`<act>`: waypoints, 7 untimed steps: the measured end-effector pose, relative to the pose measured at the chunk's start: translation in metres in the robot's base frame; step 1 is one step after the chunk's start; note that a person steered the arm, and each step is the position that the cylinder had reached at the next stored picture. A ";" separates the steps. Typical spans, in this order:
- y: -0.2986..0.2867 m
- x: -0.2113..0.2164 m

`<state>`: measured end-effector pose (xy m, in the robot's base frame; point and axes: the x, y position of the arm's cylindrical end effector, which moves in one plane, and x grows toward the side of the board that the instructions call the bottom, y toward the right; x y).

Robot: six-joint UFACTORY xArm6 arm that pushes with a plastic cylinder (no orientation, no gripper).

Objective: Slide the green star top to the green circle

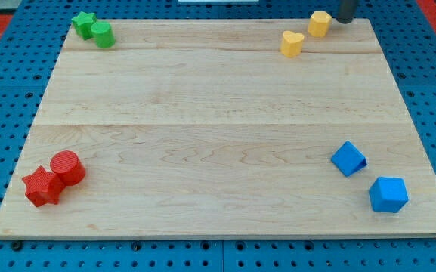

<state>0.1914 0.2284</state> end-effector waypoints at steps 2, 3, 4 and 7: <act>-0.076 0.000; -0.150 0.000; -0.202 0.002; -0.388 0.151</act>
<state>0.3422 -0.1597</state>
